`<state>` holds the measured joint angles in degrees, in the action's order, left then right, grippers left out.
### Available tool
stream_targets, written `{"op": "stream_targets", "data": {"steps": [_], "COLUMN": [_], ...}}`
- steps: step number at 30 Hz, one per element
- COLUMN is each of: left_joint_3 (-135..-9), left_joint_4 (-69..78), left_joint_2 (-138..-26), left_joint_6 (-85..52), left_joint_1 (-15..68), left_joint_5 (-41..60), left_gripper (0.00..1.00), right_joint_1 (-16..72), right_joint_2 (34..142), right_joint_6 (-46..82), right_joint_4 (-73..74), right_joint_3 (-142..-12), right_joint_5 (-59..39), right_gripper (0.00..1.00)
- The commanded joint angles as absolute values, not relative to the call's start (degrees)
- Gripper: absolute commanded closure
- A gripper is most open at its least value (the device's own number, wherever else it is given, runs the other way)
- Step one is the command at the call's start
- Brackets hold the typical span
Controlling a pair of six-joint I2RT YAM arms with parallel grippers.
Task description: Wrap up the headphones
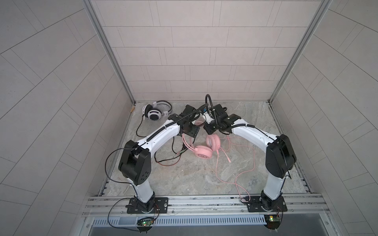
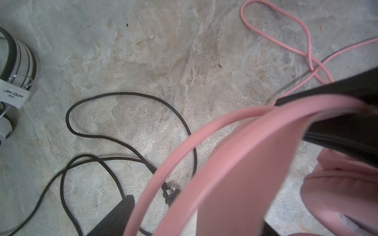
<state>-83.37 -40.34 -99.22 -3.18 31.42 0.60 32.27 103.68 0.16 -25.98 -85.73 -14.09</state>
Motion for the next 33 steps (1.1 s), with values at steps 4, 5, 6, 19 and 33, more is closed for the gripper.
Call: {"op": "stream_targets", "data": {"steps": [4, 5, 6, 19, 33], "left_joint_3": [-85.52, -85.52, -85.52, -87.01, -78.92], "left_joint_4": [-43.59, -43.57, -43.59, -45.77, -30.77], "left_joint_2": [-99.89, -99.76, -99.68, -101.38, -92.85], "left_joint_6": [-2.14, -2.13, -2.11, -4.72, -17.00], "left_joint_1": [31.82, 31.83, 31.82, 30.38, 11.18], "left_joint_5": [-2.31, -2.53, -2.68, -6.58, 16.31], "left_gripper": [0.44, 0.50, 0.54, 1.00, 1.00], "right_joint_1": [32.74, 32.78, 32.74, 32.67, 23.30], "right_joint_2": [98.19, 98.09, 98.22, 96.83, 89.80], "right_joint_6": [2.21, 2.50, 2.77, 5.43, 13.80], "right_joint_4": [-21.52, -21.22, -20.95, -17.99, -9.32], "right_joint_3": [-84.38, -84.29, -84.29, -82.87, -74.38], "right_joint_5": [-15.42, -15.92, -16.34, -18.29, -25.28], "right_gripper": [0.99, 0.99, 0.99, 0.43, 0.39]}}
